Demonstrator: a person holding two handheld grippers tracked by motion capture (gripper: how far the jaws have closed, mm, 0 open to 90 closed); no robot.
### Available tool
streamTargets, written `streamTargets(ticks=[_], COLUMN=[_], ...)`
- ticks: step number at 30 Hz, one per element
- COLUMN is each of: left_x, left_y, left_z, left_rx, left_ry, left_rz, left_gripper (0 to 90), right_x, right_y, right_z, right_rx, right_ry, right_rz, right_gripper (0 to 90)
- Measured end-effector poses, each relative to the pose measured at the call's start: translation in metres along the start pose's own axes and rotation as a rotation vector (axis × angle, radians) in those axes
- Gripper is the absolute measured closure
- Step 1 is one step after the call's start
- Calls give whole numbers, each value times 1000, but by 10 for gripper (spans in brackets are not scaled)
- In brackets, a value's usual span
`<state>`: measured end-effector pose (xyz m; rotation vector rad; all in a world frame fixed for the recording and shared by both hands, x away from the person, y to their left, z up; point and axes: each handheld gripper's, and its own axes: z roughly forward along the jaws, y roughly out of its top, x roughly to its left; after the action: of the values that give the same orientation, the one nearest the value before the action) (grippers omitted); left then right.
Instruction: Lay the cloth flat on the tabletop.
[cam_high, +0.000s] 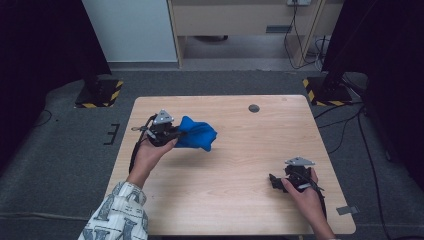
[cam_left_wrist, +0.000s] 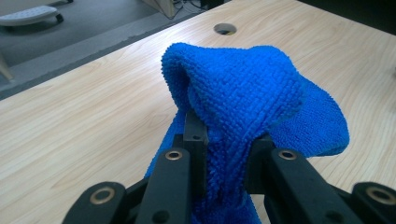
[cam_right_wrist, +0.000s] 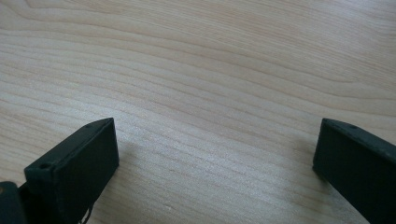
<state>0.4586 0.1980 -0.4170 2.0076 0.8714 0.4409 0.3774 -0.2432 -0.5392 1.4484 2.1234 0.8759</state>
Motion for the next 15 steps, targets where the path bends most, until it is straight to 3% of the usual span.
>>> streamTargets(ticks=[9, 15], left_x=[-18, -38], left_y=[15, 28], left_z=[24, 46], left_rx=[15, 27], left_ry=[-33, -64], left_rz=[16, 48], left_gripper=[758, 758], right_x=[0, 0], right_y=[0, 0], right_z=[0, 0], right_rx=[0, 0], right_ry=[2, 3], right_rz=[-3, -5], right_gripper=[4, 4])
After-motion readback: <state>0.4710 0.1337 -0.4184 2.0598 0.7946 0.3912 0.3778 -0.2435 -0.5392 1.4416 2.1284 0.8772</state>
